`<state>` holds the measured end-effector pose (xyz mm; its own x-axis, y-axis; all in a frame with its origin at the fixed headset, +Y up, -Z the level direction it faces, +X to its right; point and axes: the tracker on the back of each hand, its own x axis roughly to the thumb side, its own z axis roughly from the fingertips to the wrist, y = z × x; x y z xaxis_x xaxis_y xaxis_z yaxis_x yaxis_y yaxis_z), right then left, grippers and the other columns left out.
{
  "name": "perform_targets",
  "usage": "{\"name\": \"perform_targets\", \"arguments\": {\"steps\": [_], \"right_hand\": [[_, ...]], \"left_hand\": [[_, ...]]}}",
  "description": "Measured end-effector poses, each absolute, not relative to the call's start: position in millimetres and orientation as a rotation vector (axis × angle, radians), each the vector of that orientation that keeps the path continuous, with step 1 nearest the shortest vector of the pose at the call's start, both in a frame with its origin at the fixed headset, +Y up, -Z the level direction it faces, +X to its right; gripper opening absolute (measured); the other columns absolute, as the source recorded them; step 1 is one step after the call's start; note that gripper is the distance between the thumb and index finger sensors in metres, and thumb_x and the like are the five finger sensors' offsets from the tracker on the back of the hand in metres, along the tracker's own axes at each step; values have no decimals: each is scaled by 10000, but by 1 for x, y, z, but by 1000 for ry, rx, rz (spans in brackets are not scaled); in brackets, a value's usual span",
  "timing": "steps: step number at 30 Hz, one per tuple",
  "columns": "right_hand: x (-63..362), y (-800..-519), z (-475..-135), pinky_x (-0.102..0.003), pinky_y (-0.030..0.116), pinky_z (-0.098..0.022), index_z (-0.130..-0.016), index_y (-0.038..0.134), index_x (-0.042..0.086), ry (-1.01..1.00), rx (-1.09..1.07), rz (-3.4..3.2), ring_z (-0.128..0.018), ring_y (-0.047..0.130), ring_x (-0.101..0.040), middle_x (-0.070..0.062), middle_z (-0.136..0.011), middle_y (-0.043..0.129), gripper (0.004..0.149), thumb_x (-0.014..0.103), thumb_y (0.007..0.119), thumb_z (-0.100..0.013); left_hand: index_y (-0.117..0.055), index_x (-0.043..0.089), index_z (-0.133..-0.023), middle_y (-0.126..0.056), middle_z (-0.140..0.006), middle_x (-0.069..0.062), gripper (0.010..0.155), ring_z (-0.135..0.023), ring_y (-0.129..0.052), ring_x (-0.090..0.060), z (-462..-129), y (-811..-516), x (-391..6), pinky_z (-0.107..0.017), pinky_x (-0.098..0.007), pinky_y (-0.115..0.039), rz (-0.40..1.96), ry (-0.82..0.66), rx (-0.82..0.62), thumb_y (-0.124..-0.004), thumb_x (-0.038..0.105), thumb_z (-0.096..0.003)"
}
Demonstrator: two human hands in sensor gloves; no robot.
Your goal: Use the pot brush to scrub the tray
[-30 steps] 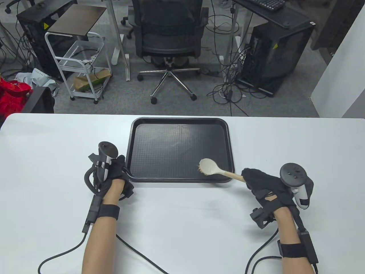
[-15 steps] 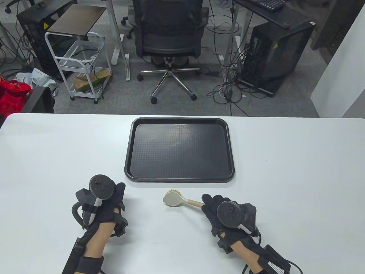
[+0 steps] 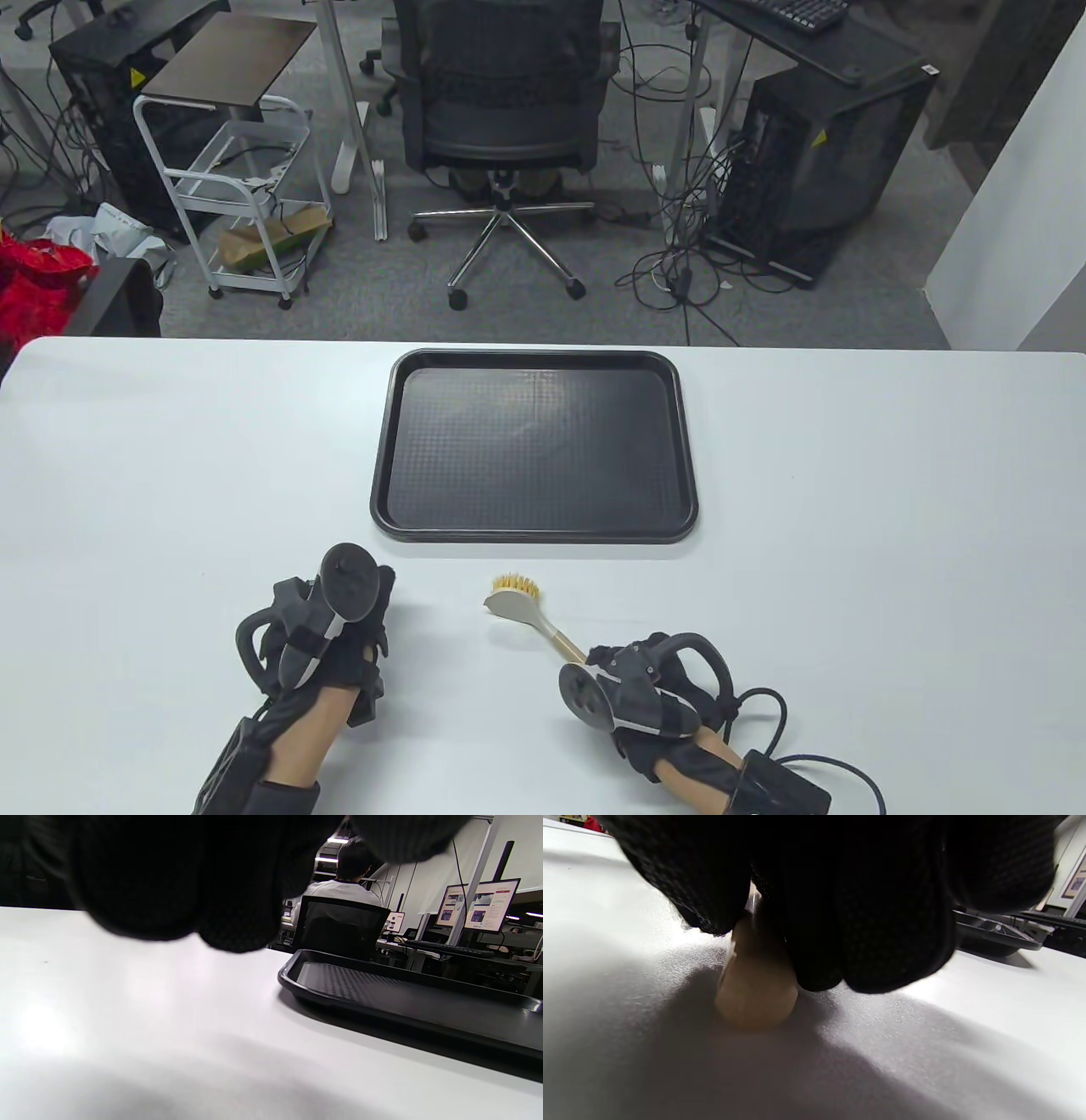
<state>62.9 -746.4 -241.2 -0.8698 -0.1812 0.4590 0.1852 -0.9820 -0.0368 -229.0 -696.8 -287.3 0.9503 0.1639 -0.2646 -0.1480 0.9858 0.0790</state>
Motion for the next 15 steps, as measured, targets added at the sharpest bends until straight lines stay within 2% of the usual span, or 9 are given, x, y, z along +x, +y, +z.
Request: {"name": "perform_targets", "arguments": {"steps": [2, 3, 4, 5, 6, 7, 8, 11, 15], "right_hand": [[68, -740, -241, -553, 800, -414, -790, 911, 132, 4, -697, -2890, -389, 1033, -334, -97, -594, 1050, 511, 469, 856, -410], [73, -735, -242, -565, 781, -442, -834, 876, 150, 83, -699, -2946, -475, 1012, -361, -104, -674, 1020, 550, 499, 831, -412], [81, -728, -244, -592, 735, -497, -903, 812, 183, 213, -692, -3023, -626, 951, -403, -130, -822, 933, 614, 541, 801, -404], [92, -721, -248, -613, 687, -547, -966, 730, 225, 337, -677, -3095, -757, 861, -436, -146, -947, 819, 672, 585, 761, -399], [100, -717, -252, -644, 627, -595, -1019, 632, 246, 391, -672, -3126, -873, 744, -464, -148, -1050, 683, 738, 623, 729, -392], [110, -712, -257, -674, 557, -644, -1052, 541, 273, 439, -624, -3139, -959, 621, -485, -127, -1117, 566, 784, 662, 681, -385], [121, -709, -262, -707, 482, -677, -1075, 440, 302, 439, -559, -3128, -1021, 494, -507, -104, -1167, 439, 818, 699, 628, -385], [144, -710, -272, -766, 305, -693, -1084, 254, 336, 336, -384, -3091, -1083, 228, -521, -73, -1206, 167, 845, 747, 494, -386], [157, -713, -281, -781, 233, -679, -1081, 241, 328, 271, -304, -3159, -1081, 181, -525, -78, -1204, 131, 842, 740, 506, -396]], "left_hand": [[-754, 150, -877, -1003, -634, -31, 656, -407, -1042, -276, -289, -698, -228, -509, -528, -814, 149, 257, 60, -736, 596, -396], [-707, 181, -914, -953, -743, -26, 690, -537, -1018, -289, -288, -699, -227, -578, -549, -763, 136, 256, 65, -727, 623, -386], [-620, 229, -973, -824, -922, -10, 742, -774, -914, -310, -288, -700, -226, -670, -608, -656, 125, 240, 64, -712, 657, -374], [-478, 302, -1034, -609, -1084, 5, 819, -1014, -676, -358, -289, -701, -225, -743, -701, -501, 89, 236, 38, -683, 709, -353], [-350, 355, -1063, -383, -1168, 25, 888, -1132, -430, -386, -289, -702, -224, -771, -754, -316, 57, 232, 14, -644, 758, -327], [-238, 404, -1066, -203, -1187, 47, 921, -1164, -227, -380, -289, -702, -224, -752, -764, -189, 2, 228, -27, -589, 798, -311], [-168, 421, -1064, -105, -1184, 61, 938, -1158, -134, -374, -289, -702, -223, -739, -765, -140, -52, 231, -34, -533, 830, -301], [-151, 420, -1070, -35, -1177, 87, 933, -1142, 4, -338, -287, -701, -221, -719, -747, -59, -54, 180, 8, -474, 853, -309], [-142, 421, -1074, -16, -1175, 127, 928, -1129, 66, -303, -285, -700, -218, -716, -727, -15, -66, 164, -37, -452, 858, -316]]}}
